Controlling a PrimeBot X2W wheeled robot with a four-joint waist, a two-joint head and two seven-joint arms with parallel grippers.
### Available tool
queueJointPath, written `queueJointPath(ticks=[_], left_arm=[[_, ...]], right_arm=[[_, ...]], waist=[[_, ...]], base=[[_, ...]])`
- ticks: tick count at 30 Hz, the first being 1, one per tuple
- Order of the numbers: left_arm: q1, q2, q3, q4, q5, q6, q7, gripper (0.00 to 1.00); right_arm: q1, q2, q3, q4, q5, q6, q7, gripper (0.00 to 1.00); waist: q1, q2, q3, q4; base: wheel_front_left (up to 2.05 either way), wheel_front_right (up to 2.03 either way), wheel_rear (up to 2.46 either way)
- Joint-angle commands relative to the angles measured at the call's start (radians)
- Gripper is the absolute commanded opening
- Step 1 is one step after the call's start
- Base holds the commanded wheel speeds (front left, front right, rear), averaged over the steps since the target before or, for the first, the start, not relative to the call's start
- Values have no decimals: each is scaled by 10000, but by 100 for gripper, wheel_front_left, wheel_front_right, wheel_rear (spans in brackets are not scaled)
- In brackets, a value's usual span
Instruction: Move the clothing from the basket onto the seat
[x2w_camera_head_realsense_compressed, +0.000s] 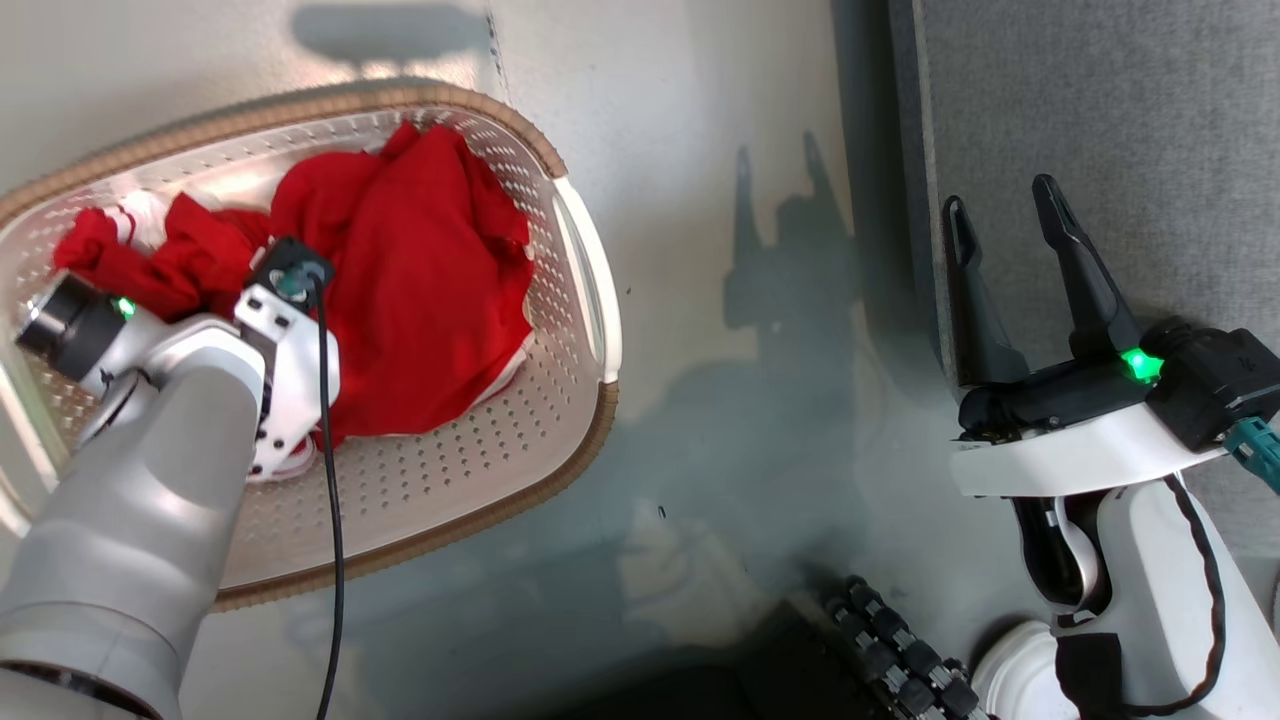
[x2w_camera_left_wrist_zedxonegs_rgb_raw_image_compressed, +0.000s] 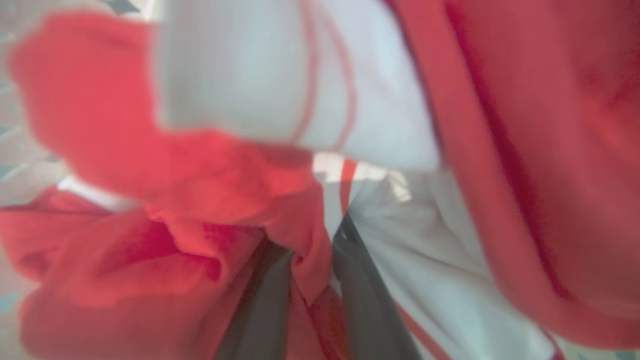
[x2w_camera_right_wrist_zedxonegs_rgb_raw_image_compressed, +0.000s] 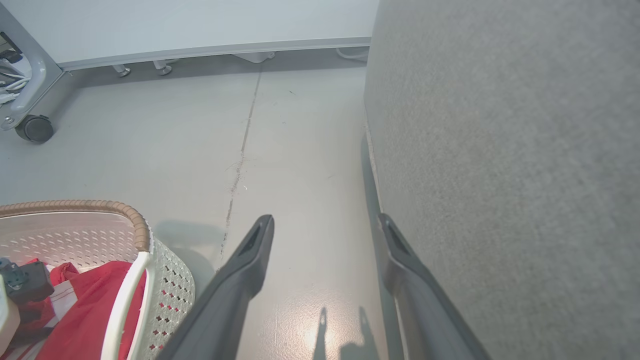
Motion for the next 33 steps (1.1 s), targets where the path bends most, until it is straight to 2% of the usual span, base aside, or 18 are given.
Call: queueJointPath(ticks=[1,22,29,33], left_arm=[[180,72,3,64,-117,37,-70,0],[1741,-1103,-94,44,-836,24,-1758,0],[2028,-1447,-1,-24,-1236,23,-2900,0],[2237,-1574,279,-292,-1687,141,-4049,0]], right_arm=[[-9,-139,-185,62,-135,-12,0,100],[672,-111,-450,661,-998,-7,0,100],[980,-110,-615,837,-1237,-7,0,100],[1151,-113,-789,869,-1363,-7,0,100]], waist=[[-1,0,-276,117],[-1,0,-3980,1111],[-1,0,-5146,1538],[-1,0,-5790,1802]], base=[[0,0,0],[0,0,0],[0,0,0],[0,0,0]])
